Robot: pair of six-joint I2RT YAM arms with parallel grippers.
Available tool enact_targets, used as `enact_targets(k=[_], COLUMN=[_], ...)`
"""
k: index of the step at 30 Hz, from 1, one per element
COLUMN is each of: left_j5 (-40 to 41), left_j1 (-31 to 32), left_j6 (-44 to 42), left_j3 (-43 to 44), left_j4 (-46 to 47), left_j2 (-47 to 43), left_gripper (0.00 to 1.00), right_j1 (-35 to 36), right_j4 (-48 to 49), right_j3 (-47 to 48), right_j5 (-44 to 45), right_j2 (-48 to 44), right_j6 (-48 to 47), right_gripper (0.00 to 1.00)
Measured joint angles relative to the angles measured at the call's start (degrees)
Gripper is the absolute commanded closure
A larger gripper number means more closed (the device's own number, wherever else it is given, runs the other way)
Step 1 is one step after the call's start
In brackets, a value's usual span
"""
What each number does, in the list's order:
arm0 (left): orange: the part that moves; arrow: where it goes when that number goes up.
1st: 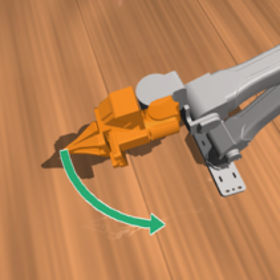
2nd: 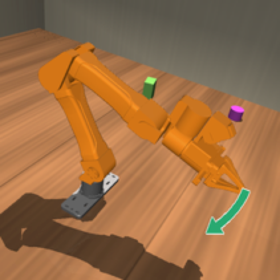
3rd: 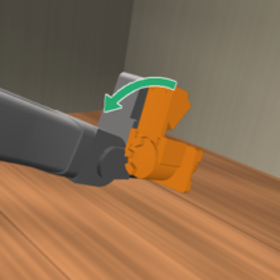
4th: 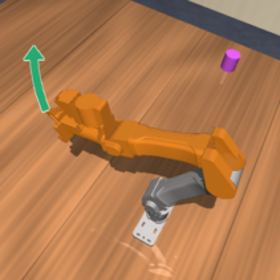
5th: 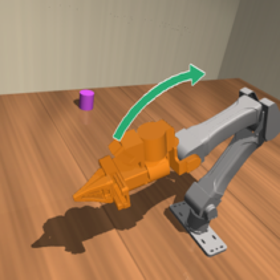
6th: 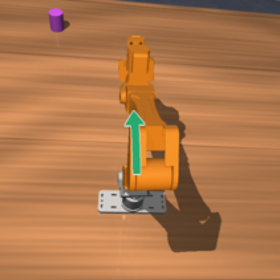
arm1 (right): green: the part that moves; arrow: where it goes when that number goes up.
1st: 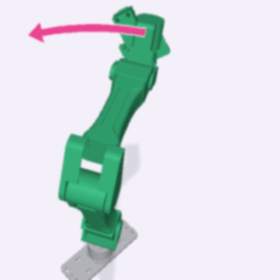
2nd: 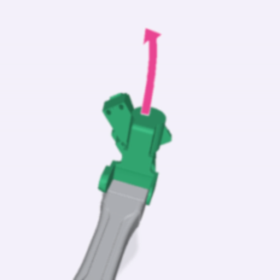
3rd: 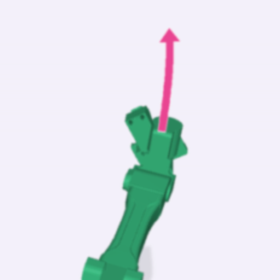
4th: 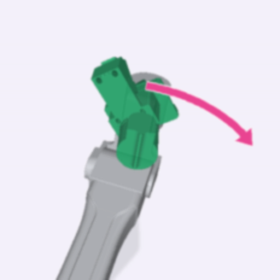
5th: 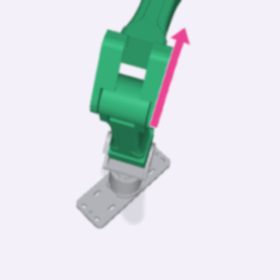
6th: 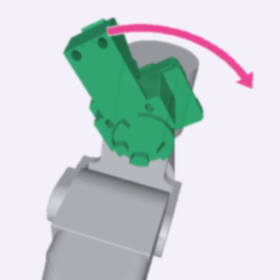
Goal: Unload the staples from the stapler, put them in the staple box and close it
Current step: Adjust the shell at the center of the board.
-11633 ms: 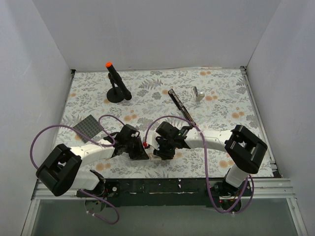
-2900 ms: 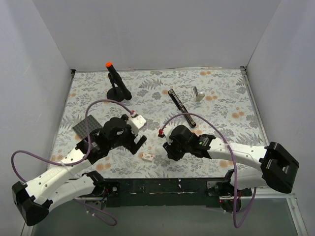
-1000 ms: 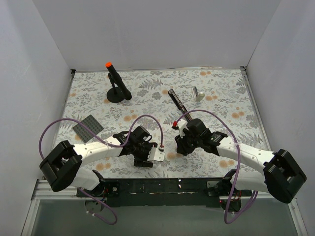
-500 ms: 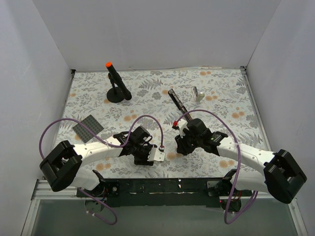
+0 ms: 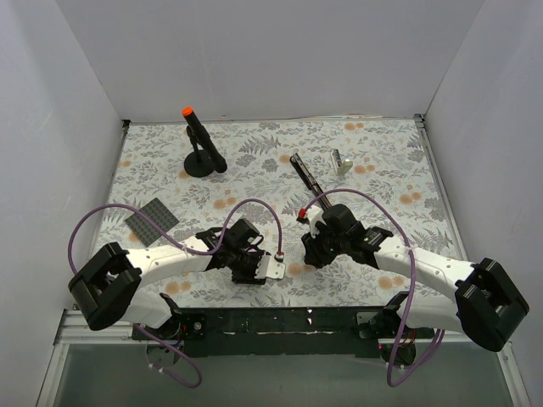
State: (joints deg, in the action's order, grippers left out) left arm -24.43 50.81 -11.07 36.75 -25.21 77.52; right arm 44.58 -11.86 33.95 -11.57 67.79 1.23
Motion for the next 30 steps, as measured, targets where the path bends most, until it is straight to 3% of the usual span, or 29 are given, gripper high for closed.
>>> enact_targets(k=[16, 30], left_j5=[0.2, 1.6], left_j1=[0.7, 0.7], left_j6=[3.4, 11.1], left_j3=[-1.5, -2.8], left_j4=[0.4, 5.4], left_j2=[-1.9, -3.4], left_gripper=[0.64, 0.49], right_j1=[0.0, 0.0], right_j4=[0.0, 0.4], right_j3=[0.0, 0.0], right_j5=[-0.6, -0.6], right_j2=[0.0, 0.1], right_j6=[0.0, 0.0], right_gripper=[0.84, 0.84])
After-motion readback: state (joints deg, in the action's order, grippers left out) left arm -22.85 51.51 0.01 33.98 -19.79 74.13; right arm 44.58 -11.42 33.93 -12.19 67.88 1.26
